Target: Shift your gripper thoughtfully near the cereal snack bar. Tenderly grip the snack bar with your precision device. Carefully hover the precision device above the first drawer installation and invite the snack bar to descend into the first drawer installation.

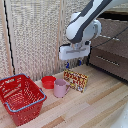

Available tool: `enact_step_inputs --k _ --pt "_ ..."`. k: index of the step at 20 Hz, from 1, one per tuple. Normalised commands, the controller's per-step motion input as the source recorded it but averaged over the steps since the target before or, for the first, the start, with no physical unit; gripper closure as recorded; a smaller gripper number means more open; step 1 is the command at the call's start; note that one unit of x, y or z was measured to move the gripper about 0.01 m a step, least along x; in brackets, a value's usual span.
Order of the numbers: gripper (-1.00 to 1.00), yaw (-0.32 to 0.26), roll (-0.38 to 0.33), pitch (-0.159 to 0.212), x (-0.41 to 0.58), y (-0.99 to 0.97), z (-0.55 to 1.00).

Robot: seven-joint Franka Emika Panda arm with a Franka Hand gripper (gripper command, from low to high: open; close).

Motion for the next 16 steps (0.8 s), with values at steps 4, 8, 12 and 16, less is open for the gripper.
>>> enact_step_inputs --k 4,8,12,16 --pt "-1.00 0.130 -0.121 -0.024 0.000 -0.13 -0.29" --pt "-1.00 0.084 -0.179 -0.019 -0.002 -0.06 -0.32" --pt "-1.00 0.079 -0.199 -0.034 -0.021 -0.04 -0.36" --pt "-1.00 0.091 -0.201 -0.038 -0.006 -0.02 -0.40"
